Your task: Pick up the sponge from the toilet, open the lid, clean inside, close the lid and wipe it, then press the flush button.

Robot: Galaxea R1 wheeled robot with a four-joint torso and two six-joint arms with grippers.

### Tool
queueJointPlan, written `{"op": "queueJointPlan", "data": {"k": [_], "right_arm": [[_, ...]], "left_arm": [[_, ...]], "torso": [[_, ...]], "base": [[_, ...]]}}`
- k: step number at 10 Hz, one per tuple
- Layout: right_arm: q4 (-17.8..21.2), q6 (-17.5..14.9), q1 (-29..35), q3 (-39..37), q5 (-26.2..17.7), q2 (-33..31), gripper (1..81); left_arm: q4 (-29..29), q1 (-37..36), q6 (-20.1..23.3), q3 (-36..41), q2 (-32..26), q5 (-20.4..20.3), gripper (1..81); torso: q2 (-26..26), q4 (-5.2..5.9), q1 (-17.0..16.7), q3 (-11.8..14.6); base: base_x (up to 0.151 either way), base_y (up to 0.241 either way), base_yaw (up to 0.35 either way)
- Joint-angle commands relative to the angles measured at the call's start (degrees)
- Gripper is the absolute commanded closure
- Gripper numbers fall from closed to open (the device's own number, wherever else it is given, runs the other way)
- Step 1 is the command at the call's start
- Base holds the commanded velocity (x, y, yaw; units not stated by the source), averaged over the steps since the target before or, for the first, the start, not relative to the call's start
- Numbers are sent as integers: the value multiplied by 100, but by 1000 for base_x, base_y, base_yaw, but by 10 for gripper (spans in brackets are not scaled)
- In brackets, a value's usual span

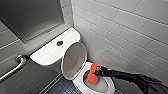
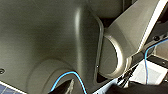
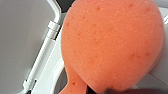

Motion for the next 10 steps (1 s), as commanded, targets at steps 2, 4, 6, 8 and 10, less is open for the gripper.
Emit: {"op": "queueJointPlan", "data": {"k": [2, 4, 6, 8, 10], "right_arm": [[-24, 28, 348, 160, -137, -258, 811], [-15, 63, 128, 755, 179, -846, 811], [29, 80, 40, 1496, 294, -1445, 811], [38, 107, -39, 1926, 312, -1840, 811], [38, 124, -302, 2243, 513, -2245, 811]], "left_arm": [[68, 170, 13, 0, 24, 133, 10], [68, 170, 31, -8, 68, 133, 10], [77, 170, 40, -8, 120, 133, 10], [77, 170, 49, -8, 156, 142, 10], [77, 170, 40, 0, 164, 168, 10]], "torso": [[0, 0, 0, 0], [0, 0, 0, 0], [0, 0, 0, 0], [0, 0, 0, 0], [0, 0, 0, 0]], "base": [[0, 0, 0], [0, 0, 0], [0, 0, 0], [0, 0, 0], [0, 0, 0]]}}
